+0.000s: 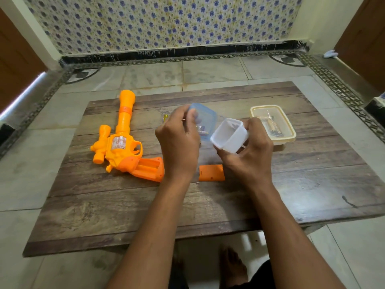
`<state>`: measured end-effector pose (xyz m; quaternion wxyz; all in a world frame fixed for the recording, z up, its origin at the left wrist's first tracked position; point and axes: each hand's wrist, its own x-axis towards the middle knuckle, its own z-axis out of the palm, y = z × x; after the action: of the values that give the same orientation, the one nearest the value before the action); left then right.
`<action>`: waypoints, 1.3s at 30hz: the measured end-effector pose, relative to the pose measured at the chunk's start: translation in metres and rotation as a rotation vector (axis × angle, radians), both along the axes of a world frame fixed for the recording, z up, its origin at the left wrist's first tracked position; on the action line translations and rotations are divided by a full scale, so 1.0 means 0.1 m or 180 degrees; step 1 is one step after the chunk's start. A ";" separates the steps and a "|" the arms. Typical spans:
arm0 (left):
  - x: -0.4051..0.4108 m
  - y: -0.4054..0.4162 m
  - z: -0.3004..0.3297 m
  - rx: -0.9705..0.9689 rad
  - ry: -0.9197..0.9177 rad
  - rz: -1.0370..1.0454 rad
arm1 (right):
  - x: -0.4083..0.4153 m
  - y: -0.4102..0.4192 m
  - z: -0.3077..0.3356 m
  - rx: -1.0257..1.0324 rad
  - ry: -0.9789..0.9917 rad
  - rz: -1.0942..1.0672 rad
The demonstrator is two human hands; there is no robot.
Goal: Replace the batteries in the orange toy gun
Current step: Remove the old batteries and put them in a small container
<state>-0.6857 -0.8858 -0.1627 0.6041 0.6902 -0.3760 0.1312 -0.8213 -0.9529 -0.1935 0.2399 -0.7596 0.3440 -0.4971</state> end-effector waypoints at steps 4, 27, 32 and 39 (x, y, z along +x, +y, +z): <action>0.29 -0.13 0.10 0.0013 0.0870 0.0051 | 0.00 0.04 0.05 0.0112 -0.0129 -0.0102; 0.84 -0.89 -0.16 0.2372 0.0784 -0.0149 | 0.09 0.05 0.10 0.0326 0.0591 -0.0530; 0.84 -0.55 -0.08 0.2216 -0.0251 -0.0951 | 0.06 0.04 0.13 0.0483 0.0823 -0.0473; 0.75 -0.25 -0.21 0.3038 -0.1313 -0.2244 | 0.07 0.02 0.12 0.0362 0.0927 -0.0634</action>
<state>-0.6105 -0.9106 -0.1842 0.1514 0.6789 -0.7070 -0.1278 -0.8145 -0.9511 -0.1815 0.1798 -0.7709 0.4761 -0.3830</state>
